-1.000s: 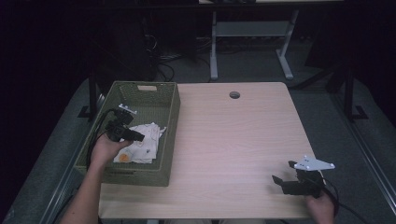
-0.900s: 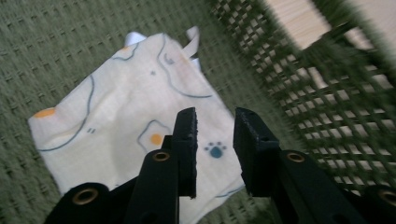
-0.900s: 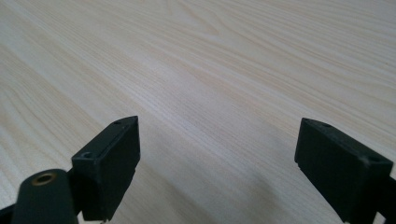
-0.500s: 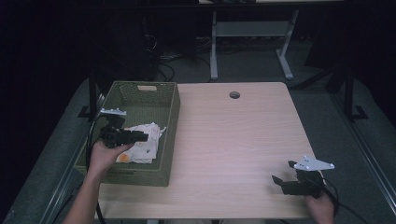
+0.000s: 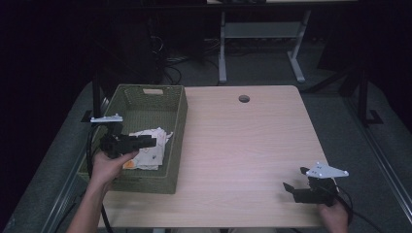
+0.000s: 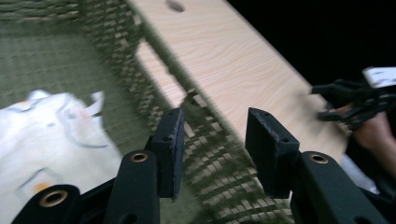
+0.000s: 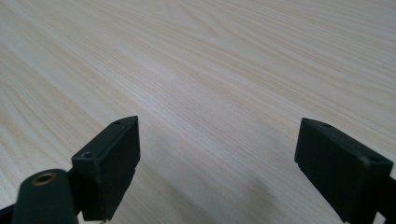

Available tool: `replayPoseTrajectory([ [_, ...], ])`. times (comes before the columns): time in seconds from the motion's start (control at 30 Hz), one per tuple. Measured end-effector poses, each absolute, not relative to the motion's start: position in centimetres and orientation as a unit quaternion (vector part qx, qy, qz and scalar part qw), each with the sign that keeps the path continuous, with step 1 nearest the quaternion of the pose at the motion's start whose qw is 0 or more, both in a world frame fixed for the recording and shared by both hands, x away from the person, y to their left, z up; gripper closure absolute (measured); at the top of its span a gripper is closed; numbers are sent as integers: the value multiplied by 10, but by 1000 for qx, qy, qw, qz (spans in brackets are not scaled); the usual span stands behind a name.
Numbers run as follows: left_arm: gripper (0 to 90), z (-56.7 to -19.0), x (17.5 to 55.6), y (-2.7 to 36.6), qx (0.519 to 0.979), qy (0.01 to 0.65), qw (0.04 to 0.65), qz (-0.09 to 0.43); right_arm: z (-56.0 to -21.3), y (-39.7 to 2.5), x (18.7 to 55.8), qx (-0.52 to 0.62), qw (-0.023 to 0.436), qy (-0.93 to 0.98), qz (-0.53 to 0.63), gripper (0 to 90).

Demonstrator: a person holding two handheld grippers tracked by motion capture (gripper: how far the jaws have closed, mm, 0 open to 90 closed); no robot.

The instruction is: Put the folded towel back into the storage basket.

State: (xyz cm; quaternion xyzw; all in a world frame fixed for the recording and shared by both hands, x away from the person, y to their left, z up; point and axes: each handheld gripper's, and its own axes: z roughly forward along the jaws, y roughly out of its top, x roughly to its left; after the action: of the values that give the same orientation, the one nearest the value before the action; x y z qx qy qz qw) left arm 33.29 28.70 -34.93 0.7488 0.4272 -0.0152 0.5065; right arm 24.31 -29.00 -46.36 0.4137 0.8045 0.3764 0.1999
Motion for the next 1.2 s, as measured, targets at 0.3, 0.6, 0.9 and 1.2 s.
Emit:
replayPoseTrajectory([
  [0.3, 577, -344, 322, 271, 739, 401, 540, -33, -463, -290, 242, 415, 201, 804, 376, 137],
  [0.6, 562, -339, 316, 248, 751, 380, 540, -31, -462, -291, 241, 415, 203, 802, 378, 137],
  [0.9, 560, -334, 315, 227, 764, 360, 535, -24, -463, -290, 241, 415, 201, 803, 377, 137],
  [1.2, 561, -329, 312, 214, 769, 356, 530, -2, -463, -290, 241, 417, 201, 802, 378, 137],
])
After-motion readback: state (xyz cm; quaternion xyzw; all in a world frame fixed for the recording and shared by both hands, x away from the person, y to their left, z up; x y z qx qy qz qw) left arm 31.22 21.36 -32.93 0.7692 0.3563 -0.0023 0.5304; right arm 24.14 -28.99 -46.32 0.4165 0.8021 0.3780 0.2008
